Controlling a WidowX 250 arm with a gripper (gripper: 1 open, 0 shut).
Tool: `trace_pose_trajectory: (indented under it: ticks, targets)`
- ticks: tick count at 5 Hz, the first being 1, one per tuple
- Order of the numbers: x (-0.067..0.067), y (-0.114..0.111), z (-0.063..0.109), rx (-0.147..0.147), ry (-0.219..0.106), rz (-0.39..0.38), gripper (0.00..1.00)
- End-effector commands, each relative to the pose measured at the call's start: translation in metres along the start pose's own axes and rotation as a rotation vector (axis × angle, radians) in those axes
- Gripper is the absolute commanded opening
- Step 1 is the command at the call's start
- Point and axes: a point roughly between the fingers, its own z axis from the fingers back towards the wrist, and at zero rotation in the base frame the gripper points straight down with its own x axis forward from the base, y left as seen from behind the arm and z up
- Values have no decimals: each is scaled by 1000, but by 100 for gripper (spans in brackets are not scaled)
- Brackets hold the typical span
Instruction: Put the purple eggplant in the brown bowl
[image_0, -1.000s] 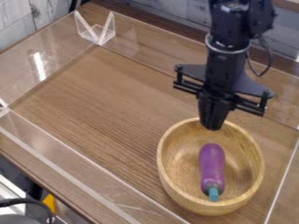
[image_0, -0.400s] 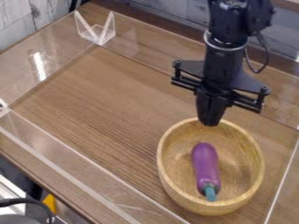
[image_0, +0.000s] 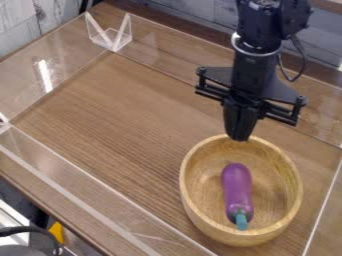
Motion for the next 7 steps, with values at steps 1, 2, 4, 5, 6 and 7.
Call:
trace_pose_trajectory:
  ticks: [1,2,4,5,6,7]
  targets:
    - [5,0,11,-14,-53,2,0]
    - [3,0,6,-9,-45,1,0]
    - [-1,0,-5,2,-30,-2,0]
    - [-3,0,-11,7,-24,-5,0]
    - [-5,0,-16,12,-18,-6,0]
    - [-6,1,-18,16,-15,-5,0]
